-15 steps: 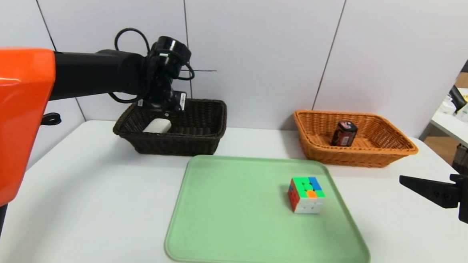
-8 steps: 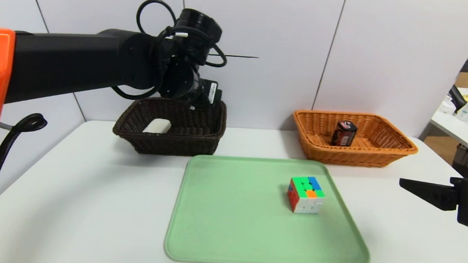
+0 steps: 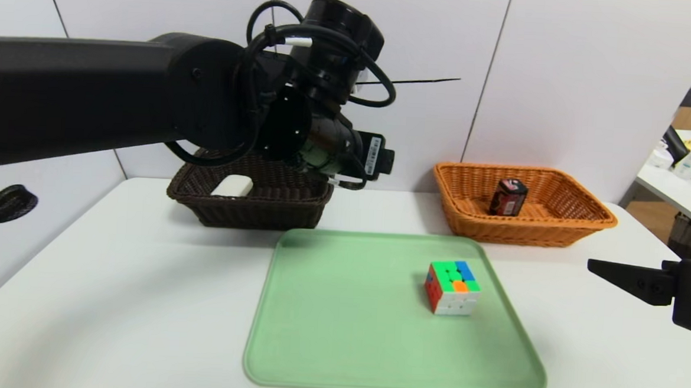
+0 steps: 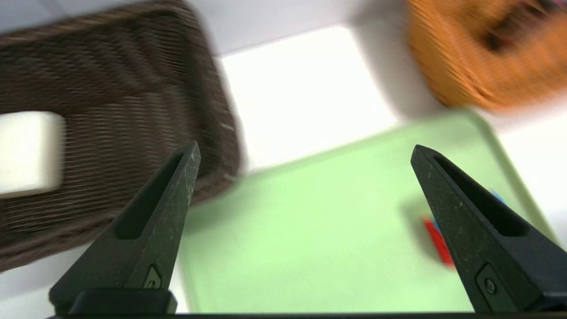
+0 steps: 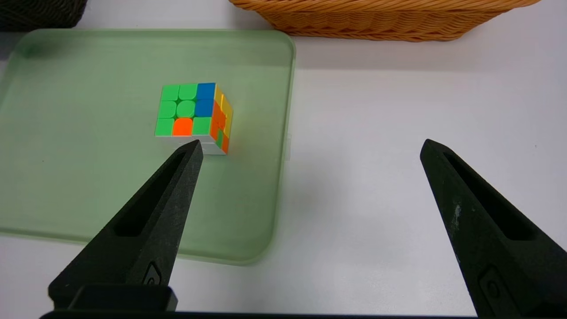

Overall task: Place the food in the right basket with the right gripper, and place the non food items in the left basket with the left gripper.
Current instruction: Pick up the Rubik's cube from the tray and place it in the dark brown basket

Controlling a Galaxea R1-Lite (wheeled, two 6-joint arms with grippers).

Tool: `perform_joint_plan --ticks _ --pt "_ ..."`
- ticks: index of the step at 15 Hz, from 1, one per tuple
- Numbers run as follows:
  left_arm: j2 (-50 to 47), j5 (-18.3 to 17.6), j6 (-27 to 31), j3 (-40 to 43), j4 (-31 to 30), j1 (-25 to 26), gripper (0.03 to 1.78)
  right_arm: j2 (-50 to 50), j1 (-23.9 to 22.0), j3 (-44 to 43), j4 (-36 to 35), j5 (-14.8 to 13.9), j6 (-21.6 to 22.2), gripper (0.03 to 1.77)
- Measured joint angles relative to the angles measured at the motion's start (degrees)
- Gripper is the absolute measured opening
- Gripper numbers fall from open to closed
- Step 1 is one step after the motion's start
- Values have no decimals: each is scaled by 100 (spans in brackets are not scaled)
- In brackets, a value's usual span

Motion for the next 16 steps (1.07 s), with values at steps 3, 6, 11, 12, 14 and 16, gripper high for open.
perform_joint_plan --ticks 3,6,11,12,14,16 --pt "-373 -1413 469 867 -226 -33 169 21 -7 -100 1 0 0 169" --pt "-596 -2132 902 2236 -1378 -41 169 62 -5 -141 -7 0 112 169" --pt "-391 -2816 1570 3978 -4390 -162 169 104 -7 -168 -10 7 347 169" --pt "-273 -2840 1584 4089 -4840 -204 169 105 -7 -166 -7 13 411 169" --pt "24 -2954 1595 4303 -5793 -271 169 105 -16 -152 -7 77 463 169" --pt "258 -3248 1612 4631 -6466 -310 169 110 -52 -138 -2 90 529 169"
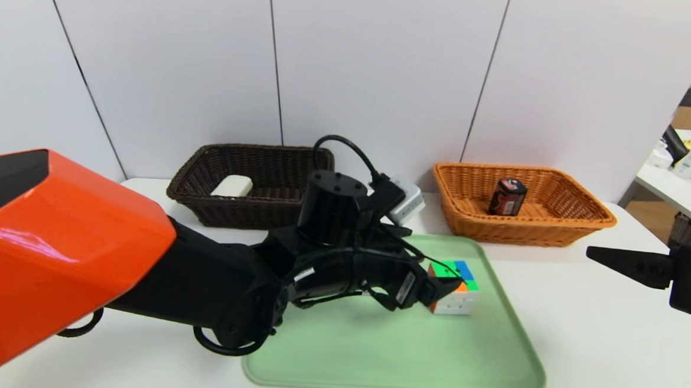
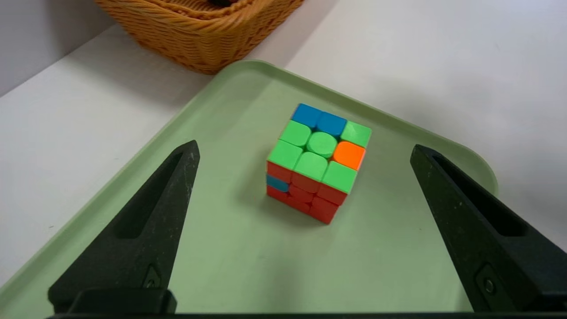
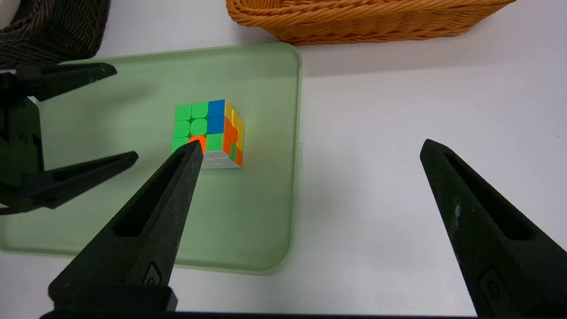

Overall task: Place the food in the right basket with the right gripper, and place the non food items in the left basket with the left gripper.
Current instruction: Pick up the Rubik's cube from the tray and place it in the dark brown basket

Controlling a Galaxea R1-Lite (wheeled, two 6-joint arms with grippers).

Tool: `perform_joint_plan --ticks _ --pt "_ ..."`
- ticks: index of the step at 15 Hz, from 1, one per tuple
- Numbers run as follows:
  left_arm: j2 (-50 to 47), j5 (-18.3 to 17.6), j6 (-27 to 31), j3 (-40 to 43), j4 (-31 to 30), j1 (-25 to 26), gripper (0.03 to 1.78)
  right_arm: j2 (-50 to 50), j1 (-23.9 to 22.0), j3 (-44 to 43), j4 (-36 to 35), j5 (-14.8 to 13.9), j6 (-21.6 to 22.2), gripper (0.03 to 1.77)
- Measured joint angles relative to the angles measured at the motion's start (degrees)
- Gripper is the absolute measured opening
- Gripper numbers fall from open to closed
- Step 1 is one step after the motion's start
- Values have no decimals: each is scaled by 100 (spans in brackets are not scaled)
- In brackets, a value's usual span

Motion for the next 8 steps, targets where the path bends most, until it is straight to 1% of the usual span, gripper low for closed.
perform_joint_plan --ticks 1,4,8 --pt "59 -74 0 146 -135 -2 169 2 -16 11 2 4 13 169" --pt "91 -218 -2 468 -168 -46 169 5 -38 43 2 72 33 169" --pt "59 -255 -7 601 -171 -66 169 0 -41 73 4 76 30 169"
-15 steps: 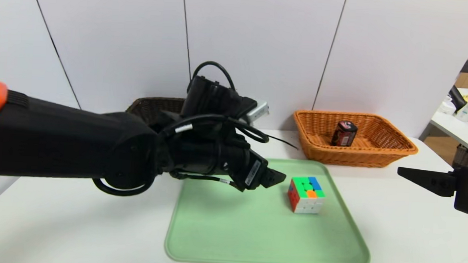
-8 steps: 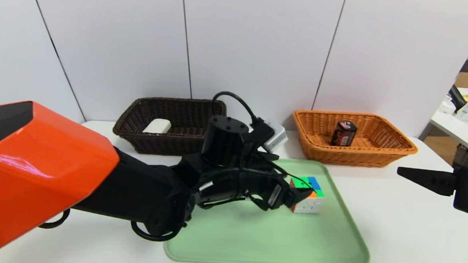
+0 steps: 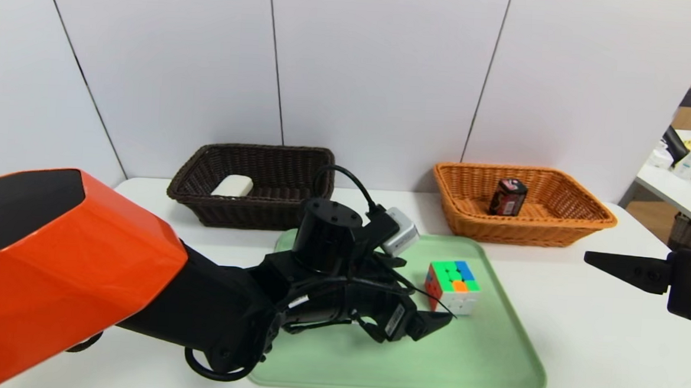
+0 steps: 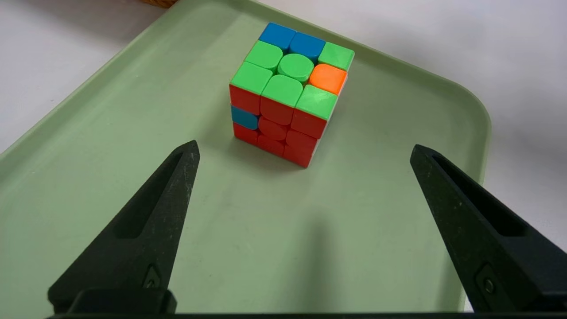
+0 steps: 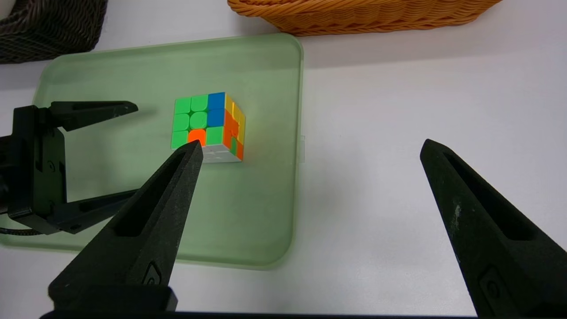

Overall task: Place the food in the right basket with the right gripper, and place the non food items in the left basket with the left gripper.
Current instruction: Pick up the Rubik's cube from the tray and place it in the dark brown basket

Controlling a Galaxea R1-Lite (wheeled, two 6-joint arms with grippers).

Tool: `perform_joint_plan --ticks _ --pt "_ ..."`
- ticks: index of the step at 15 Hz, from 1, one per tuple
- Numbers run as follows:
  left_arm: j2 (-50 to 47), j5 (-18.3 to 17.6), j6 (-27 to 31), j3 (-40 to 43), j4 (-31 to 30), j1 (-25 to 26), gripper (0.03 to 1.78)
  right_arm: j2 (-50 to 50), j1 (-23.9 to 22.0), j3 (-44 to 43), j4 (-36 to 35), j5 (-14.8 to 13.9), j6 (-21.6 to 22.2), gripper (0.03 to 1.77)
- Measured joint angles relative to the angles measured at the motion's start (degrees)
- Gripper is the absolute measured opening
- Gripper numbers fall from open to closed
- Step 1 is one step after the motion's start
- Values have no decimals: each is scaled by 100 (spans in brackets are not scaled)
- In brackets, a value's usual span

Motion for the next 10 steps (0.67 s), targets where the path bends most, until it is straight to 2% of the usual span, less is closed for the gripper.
perform_joint_plan --ticks 7,10 --pt "221 22 117 -99 -52 -22 169 -57 0 95 2 0 5 169" --pt "453 17 158 -236 -308 -20 169 -111 0 128 13 5 5 169"
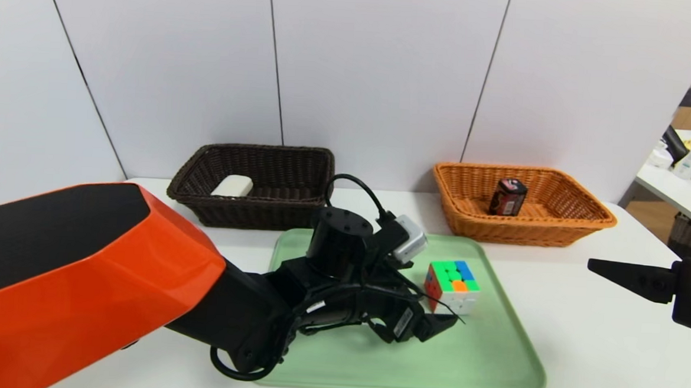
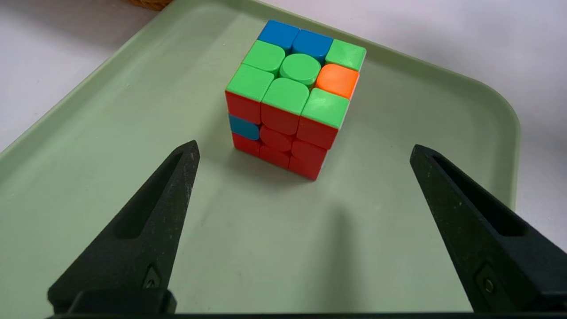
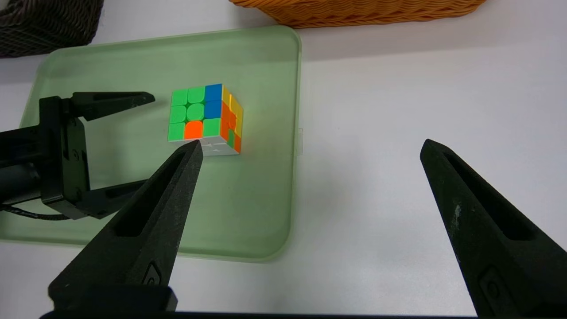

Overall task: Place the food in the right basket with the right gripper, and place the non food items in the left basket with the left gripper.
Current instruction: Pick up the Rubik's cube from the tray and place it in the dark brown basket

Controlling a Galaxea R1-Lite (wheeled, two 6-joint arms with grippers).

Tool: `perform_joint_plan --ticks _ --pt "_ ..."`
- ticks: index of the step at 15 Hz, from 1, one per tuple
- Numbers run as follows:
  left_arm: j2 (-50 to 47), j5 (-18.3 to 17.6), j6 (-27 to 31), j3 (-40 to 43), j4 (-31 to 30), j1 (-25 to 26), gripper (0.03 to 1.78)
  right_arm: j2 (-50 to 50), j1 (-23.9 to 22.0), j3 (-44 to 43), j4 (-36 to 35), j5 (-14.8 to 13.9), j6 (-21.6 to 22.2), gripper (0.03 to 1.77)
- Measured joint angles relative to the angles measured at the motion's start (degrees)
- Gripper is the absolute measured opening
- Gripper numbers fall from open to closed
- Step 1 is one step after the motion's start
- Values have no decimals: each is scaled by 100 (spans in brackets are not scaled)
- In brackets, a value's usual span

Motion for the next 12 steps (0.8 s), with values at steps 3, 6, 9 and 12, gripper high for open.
perform_joint_plan --ticks 3,6,9,12 --pt "221 -11 -2 -102 -110 9 169 -33 1 18 6 2 -2 169" --pt "360 -20 -5 -235 -111 9 169 -44 0 63 -2 20 0 169" --pt "433 -22 -11 -334 -110 17 169 -44 1 107 -5 30 0 169" --pt "533 -22 -16 -518 -116 15 169 -44 1 126 2 30 0 169"
